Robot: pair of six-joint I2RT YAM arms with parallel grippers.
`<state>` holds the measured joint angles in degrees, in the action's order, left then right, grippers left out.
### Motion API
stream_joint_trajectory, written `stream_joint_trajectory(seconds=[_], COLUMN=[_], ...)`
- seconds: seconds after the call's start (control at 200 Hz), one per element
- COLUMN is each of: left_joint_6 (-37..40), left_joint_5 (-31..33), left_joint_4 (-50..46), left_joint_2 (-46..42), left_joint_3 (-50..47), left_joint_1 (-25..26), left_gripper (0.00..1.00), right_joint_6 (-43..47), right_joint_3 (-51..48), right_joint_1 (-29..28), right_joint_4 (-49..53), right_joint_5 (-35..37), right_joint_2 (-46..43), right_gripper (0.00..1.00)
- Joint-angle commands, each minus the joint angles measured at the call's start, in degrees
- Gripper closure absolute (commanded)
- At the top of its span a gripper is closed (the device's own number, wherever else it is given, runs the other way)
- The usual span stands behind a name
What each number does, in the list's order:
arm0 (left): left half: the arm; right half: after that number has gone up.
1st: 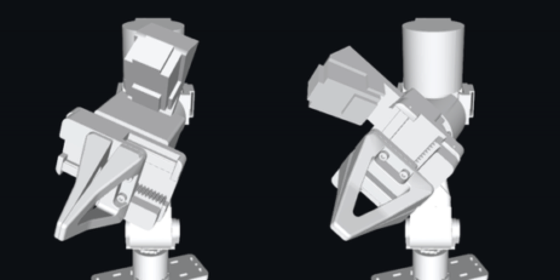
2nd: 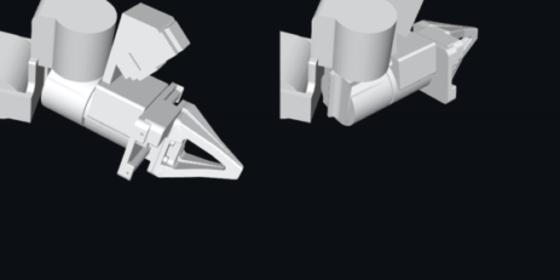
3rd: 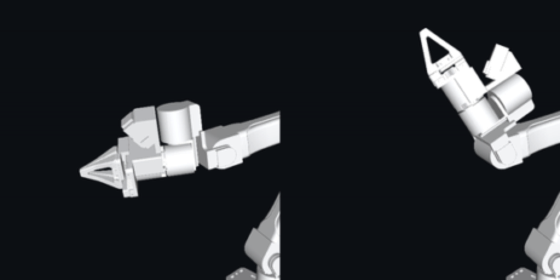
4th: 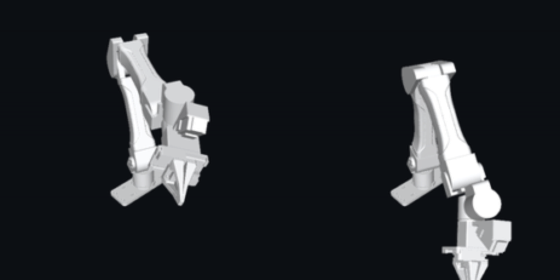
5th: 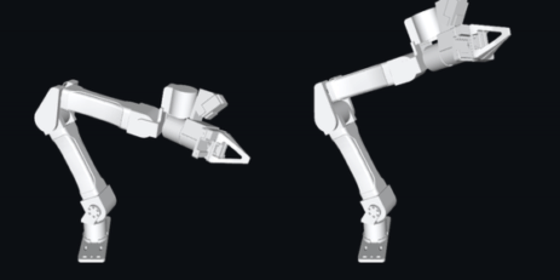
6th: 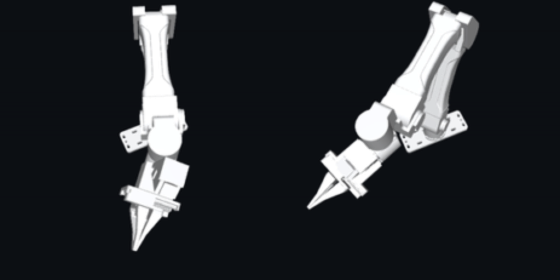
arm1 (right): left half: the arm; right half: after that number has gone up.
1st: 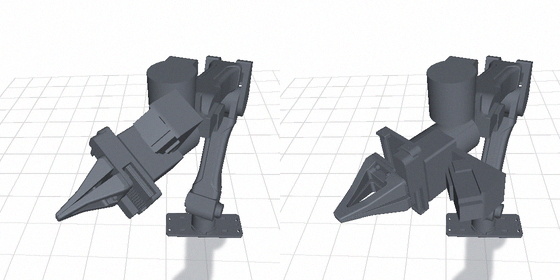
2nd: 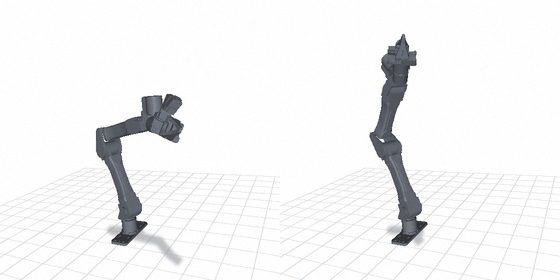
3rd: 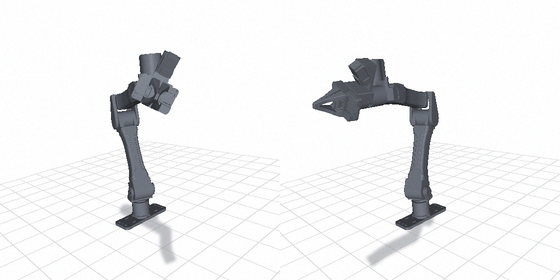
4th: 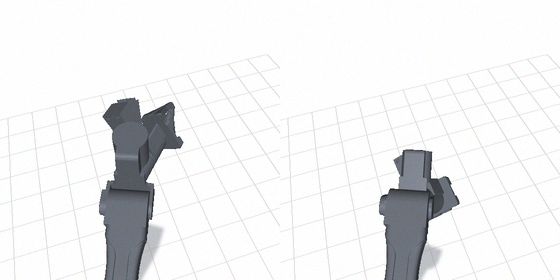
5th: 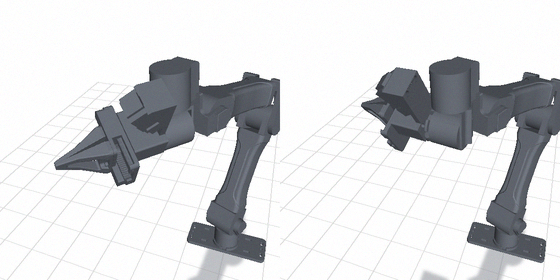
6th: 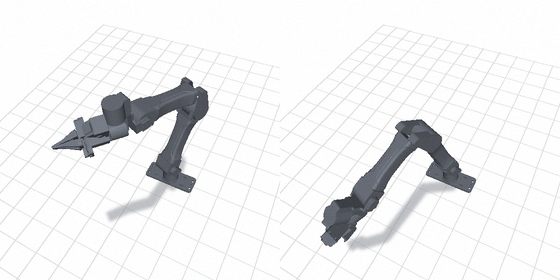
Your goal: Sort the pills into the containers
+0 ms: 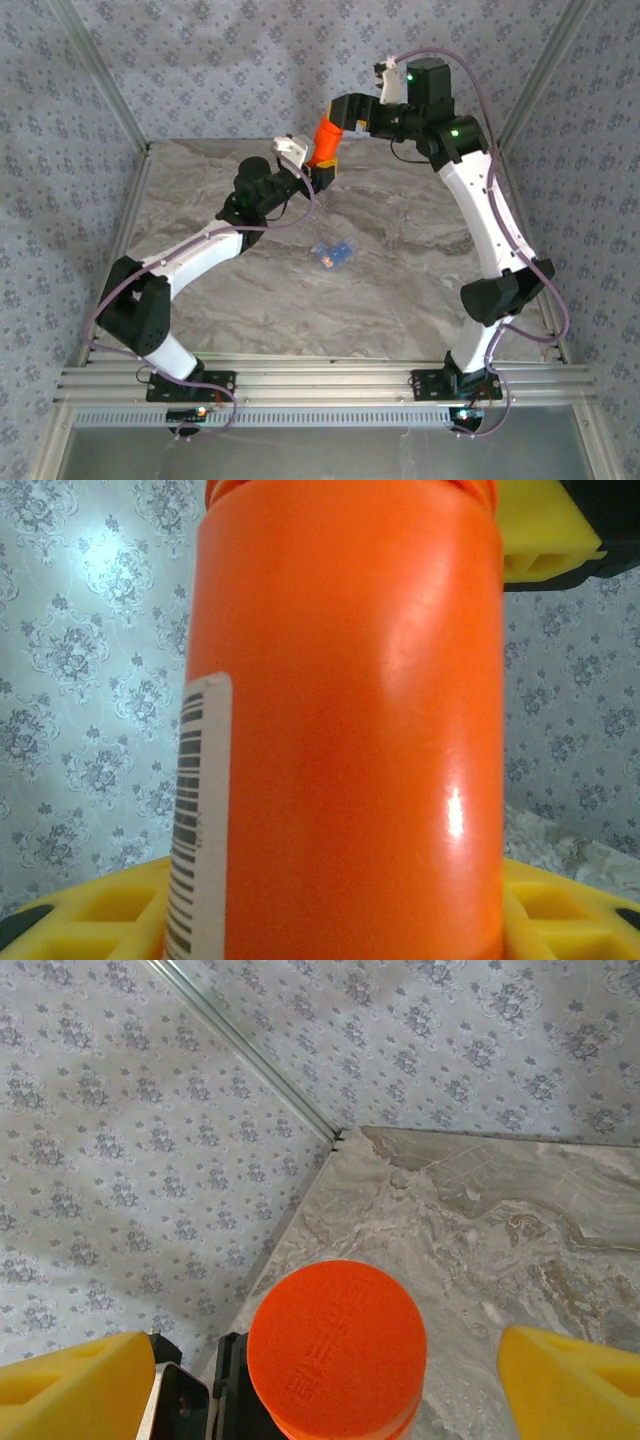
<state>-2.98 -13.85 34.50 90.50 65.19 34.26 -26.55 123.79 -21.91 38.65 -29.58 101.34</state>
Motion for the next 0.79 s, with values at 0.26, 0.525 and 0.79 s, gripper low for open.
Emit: stream_joint_trajectory(seconds=[0.26,0.525,0.79], left_joint_6=[-0.18,-0.28,-0.27], left_joint_5=[0.15,0.11,0.32], left_joint_4=[1.98,1.82,1.83], left_joint_2=[-2.82,-2.70,-2.53], left_joint_3=[0.03,-0.17,-0.19], left_joint_1=[0.37,0.51,0.72], left_gripper=[1.00,1.00,1.00], right_joint_6=[0.48,-0.09,-0.09], right_joint_3=[0.43,1.62,2.30], right_joint_1=[-0.63,-0.92,-1.25], right_joint_4=[-0.95,-1.21,-0.69], right_joint_5=[-1.95,-3.72,-5.11], right_joint_2=[2.15,3.51,4.14], right_gripper=[0.17,0.27,0.53])
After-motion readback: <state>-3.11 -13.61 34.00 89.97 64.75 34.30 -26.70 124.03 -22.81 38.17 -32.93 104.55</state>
